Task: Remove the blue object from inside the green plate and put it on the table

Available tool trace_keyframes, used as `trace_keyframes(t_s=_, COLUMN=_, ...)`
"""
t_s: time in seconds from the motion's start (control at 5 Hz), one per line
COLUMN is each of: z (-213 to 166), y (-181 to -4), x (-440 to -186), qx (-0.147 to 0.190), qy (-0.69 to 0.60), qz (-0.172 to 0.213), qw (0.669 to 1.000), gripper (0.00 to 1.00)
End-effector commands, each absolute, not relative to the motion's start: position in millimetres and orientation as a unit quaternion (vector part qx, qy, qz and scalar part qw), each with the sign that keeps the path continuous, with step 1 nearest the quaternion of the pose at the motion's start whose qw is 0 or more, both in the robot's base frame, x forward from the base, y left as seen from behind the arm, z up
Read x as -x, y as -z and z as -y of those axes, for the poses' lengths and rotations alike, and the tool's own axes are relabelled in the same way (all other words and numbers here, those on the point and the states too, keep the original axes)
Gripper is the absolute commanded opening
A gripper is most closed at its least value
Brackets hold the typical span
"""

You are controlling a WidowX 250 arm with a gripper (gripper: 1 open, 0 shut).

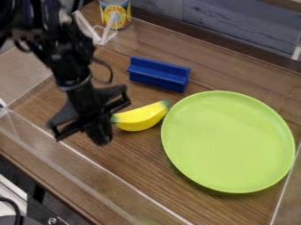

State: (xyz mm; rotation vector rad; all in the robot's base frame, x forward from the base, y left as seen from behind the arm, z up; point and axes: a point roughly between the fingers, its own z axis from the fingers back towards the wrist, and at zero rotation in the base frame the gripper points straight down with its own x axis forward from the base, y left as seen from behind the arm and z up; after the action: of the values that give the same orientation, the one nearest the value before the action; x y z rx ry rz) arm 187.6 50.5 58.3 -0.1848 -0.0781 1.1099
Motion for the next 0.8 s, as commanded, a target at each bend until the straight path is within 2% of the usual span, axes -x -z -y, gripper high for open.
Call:
trace_keyframes(t_s=0.0, z=-47, y=-94.4, x=-211, qx=0.106, qy=-0.498, qz=0.050, qw=0.859, gripper=0.00)
trace_keyframes(t_s=0.4, z=-66, y=-87.2, x=-224, qx=0.085, qy=-0.505, qz=0.077, qw=0.856, gripper=0.00)
trace_keyframes(t_s=0.6, z=-64, y=-92.5, x=-219, qx=0.075, qy=-0.487, qz=0.082, qw=0.866, gripper=0.00)
